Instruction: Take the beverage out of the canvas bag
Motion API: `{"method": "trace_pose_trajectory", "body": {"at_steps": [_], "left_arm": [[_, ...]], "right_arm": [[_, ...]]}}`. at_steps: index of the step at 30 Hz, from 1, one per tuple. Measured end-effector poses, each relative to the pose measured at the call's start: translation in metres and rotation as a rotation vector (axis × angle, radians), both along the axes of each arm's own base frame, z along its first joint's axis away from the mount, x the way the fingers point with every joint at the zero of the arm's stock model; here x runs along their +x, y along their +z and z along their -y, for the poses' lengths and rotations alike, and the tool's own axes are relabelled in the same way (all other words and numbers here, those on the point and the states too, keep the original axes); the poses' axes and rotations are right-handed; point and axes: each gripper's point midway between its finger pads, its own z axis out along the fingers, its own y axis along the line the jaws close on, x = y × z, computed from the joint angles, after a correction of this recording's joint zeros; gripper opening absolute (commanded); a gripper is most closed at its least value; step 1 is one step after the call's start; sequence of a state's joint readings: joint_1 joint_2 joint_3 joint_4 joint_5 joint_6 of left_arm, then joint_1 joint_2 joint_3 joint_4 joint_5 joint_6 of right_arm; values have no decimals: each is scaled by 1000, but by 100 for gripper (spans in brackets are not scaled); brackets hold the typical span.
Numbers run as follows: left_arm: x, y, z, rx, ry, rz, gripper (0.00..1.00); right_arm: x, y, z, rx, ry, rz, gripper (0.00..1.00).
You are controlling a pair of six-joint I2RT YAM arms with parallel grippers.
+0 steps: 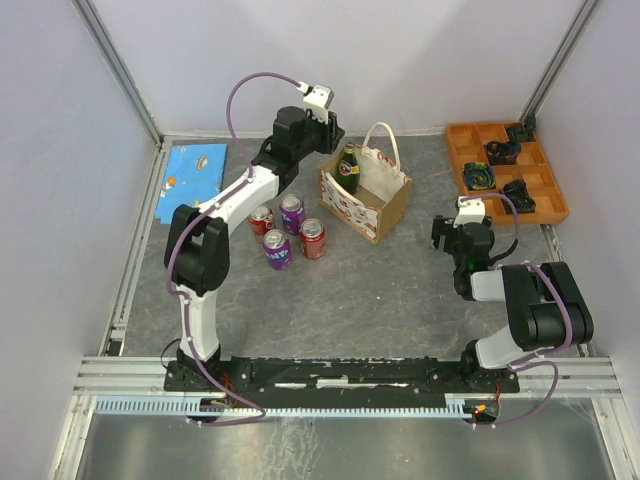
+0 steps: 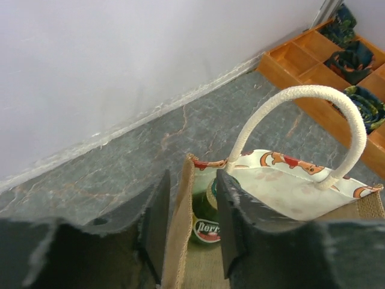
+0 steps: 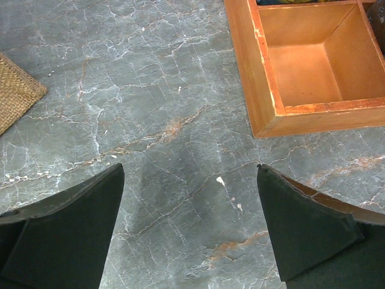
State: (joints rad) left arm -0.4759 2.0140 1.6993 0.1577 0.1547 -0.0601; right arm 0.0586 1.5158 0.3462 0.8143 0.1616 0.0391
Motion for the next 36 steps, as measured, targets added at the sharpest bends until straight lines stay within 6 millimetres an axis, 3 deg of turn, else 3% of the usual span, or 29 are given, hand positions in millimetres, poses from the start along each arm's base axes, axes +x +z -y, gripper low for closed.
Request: {"method": "trace_pose_trajectory", "body": {"at_steps": [12,27,31,36], "left_arm": [[-4,-23,31,-63,-143,83,49],[0,-65,43,-14,-171,59,45],[2,-68,44,0,-175,68,35],[5,-67,47,-3,-177,80,6]], "right_arm": [[0,0,0,0,0,0,99],[0,0,0,0,0,0,99],[0,0,0,0,0,0,99],[0,0,0,0,0,0,99]]}}
